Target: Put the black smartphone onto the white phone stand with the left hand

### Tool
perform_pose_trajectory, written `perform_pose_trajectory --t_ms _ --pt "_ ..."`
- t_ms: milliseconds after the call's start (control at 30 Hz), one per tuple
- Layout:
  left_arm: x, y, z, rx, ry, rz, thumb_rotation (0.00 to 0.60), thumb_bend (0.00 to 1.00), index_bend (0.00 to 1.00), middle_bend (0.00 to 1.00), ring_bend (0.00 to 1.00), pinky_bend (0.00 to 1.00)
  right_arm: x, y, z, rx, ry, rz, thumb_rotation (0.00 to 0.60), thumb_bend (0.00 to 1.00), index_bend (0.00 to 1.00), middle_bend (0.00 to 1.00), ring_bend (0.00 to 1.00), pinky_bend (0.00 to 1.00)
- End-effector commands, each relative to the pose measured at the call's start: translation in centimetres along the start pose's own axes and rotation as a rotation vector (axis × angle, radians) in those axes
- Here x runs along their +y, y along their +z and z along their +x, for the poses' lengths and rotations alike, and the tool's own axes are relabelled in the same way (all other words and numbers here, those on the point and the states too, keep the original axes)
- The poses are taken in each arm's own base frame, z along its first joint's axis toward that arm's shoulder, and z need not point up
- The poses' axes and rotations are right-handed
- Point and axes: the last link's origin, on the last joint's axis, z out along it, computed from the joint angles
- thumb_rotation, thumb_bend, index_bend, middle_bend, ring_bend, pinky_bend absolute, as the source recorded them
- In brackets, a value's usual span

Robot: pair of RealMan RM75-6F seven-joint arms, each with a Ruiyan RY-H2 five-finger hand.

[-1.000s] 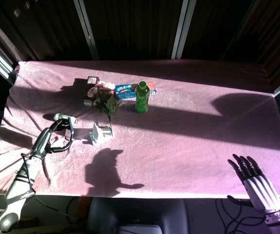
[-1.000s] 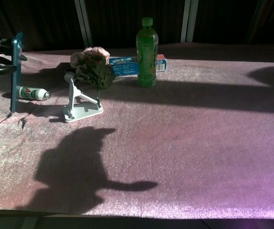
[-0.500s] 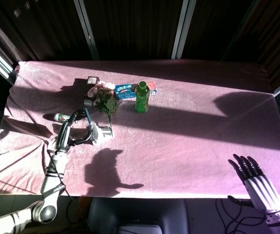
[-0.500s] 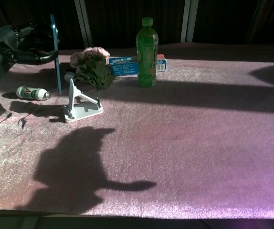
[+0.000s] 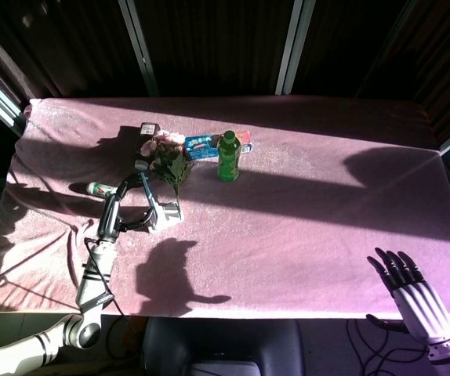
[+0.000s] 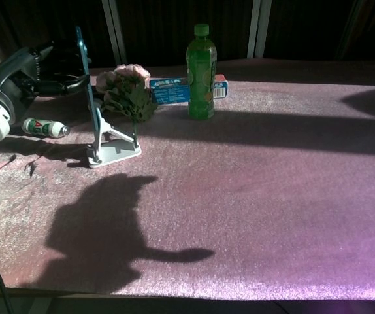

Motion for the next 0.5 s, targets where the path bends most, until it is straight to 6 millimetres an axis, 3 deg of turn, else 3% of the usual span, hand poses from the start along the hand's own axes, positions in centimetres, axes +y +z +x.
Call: perform_pose_trajectory --t_ms 33,500 --pt "-0.5 -0.1 -0.2 -0.003 -0.009 0.009 0.6 0.4 0.91 1.0 0.76 0.18 0.0 0.0 0.0 0.002 0.002 -0.003 0.6 0.13 0.0 0.0 0.0 0.0" --pt "-3.0 -0.7 -1.6 -0.013 -0.046 0.012 0.6 0.4 0.92 1.0 0.76 0.17 0.1 -0.2 0.2 0.005 0.006 -0.001 0.6 0.13 0.0 0.0 0.0 0.0"
